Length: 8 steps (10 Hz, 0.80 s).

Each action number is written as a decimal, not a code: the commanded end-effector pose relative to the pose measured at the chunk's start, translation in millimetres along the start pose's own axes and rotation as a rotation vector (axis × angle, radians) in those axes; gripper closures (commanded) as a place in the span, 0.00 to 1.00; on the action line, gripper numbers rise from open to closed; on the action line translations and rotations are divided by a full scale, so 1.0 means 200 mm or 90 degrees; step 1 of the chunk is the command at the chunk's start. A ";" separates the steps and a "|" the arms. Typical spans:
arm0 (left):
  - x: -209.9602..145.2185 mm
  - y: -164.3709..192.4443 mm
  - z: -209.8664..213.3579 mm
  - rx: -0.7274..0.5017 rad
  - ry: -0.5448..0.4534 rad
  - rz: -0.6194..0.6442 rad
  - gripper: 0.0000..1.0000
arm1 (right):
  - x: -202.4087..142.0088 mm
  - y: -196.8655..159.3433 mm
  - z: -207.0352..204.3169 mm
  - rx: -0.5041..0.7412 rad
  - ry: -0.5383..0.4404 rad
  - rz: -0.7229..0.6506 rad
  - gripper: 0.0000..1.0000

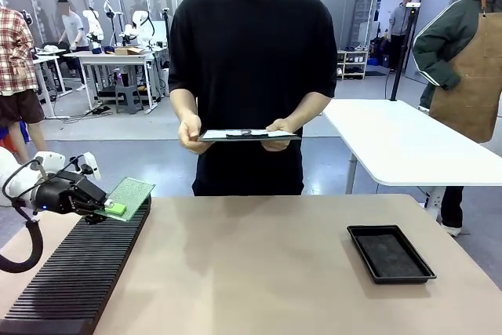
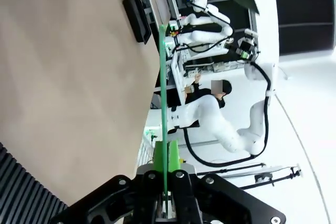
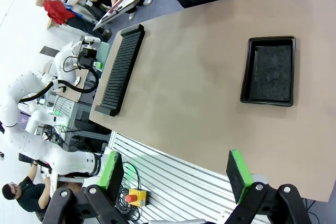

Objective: Inspect the PCB.
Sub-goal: Pick up the Blank PCB and present it to the human.

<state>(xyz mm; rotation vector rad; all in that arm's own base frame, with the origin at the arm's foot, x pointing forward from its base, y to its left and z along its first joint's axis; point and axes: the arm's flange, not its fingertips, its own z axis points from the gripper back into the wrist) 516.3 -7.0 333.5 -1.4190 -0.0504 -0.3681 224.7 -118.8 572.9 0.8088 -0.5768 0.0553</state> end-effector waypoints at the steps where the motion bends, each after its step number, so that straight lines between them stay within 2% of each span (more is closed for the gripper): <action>1: 0.07 -0.01 0.01 -0.014 -0.032 0.030 1.00 | -0.01 0.00 -0.01 0.003 0.000 0.008 0.00; 3: 0.07 0.00 0.02 -0.007 -0.062 -0.006 1.00 | -0.01 0.00 -0.01 0.003 0.000 0.008 0.00; 4: 0.02 0.02 0.01 -0.006 -0.017 0.019 1.00 | -0.01 0.00 -0.01 0.003 0.000 0.008 0.00; 8: 0.02 0.02 0.01 -0.006 -0.017 0.019 1.00 | -0.01 0.00 -0.01 0.003 0.000 0.008 0.00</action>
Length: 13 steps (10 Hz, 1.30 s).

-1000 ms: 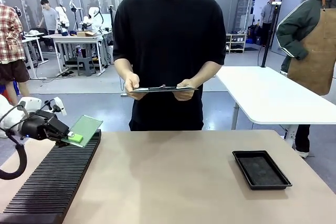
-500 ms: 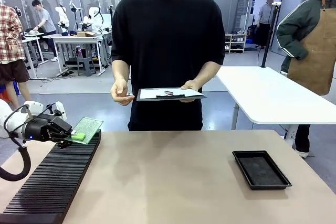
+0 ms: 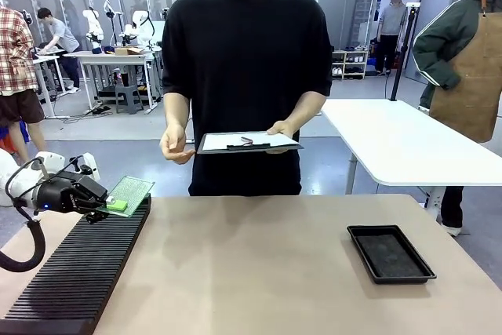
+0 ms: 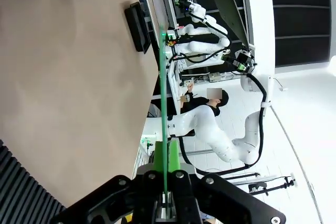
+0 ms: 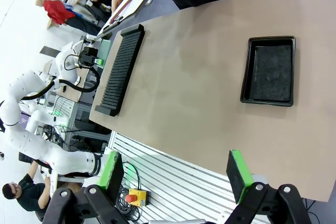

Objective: Inspect the PCB.
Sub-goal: Release the Blank PCB you were holding.

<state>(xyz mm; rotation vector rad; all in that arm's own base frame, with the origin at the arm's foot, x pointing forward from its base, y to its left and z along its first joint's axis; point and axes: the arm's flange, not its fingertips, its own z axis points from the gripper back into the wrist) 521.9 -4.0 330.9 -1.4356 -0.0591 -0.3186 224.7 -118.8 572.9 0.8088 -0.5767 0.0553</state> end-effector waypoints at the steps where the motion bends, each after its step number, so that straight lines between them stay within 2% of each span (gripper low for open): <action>1: 0.00 -0.01 0.00 0.001 0.007 0.001 1.00 | -0.01 0.00 -0.01 0.003 0.000 0.008 0.00; 13: 0.00 -0.01 0.00 0.001 0.007 0.001 1.00 | -0.01 0.00 -0.01 0.003 0.000 0.008 0.00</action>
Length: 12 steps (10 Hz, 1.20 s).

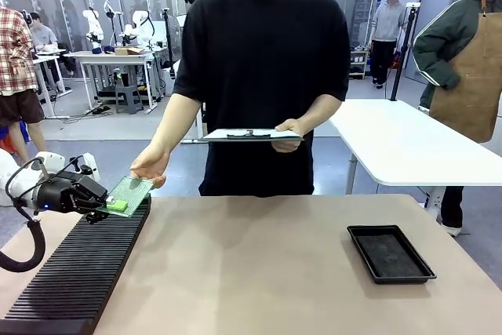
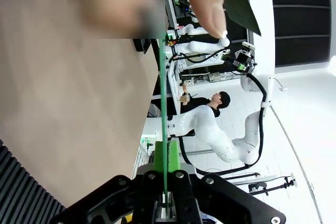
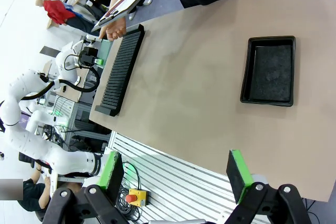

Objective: Inspect the PCB.
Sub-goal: Release the Blank PCB you were holding.

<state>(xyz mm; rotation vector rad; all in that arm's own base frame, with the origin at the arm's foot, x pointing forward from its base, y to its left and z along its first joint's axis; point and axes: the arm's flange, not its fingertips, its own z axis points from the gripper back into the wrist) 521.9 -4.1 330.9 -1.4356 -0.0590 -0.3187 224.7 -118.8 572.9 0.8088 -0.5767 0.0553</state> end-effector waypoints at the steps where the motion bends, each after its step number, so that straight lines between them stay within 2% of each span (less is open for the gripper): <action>1: 0.00 -0.01 0.00 0.001 0.007 0.001 1.00 | -0.01 0.00 -0.01 0.003 0.000 0.008 0.00; 12: 0.00 -0.01 0.00 0.001 0.007 0.001 1.00 | -0.01 0.00 -0.01 0.003 0.000 0.008 0.00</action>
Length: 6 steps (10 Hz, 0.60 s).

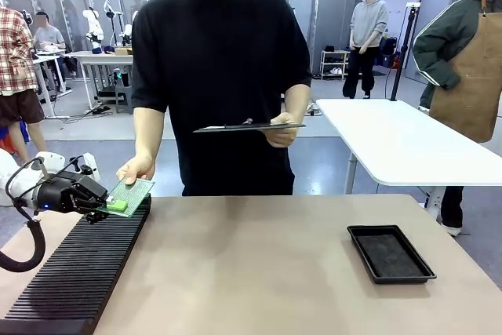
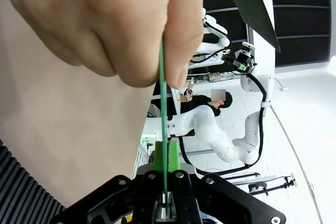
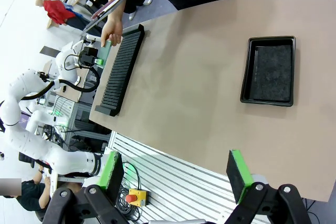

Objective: Inspect the PCB.
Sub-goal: Release the Blank PCB you were holding.

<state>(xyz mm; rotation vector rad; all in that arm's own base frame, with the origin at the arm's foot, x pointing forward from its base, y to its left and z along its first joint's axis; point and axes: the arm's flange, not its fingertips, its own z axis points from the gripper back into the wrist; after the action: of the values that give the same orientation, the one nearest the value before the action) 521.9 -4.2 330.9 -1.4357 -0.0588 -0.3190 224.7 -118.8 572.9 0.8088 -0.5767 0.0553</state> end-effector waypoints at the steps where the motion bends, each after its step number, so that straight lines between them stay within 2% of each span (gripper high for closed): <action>1: 0.00 -0.01 0.00 0.001 0.007 0.001 1.00 | -0.01 0.00 -0.01 0.003 0.000 0.008 0.00; 5: 0.00 0.00 0.00 0.000 0.000 0.000 0.97 | -0.01 0.00 -0.01 0.003 0.000 0.008 0.00; 6: 0.00 -0.02 0.00 -0.006 0.002 -0.004 0.63 | -0.01 0.00 -0.01 0.003 0.000 0.008 0.00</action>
<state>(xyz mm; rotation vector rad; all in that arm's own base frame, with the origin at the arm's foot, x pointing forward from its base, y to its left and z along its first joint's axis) 521.9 -4.2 331.0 -1.4362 -0.0591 -0.3189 224.7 -118.8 572.9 0.8088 -0.5767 0.0553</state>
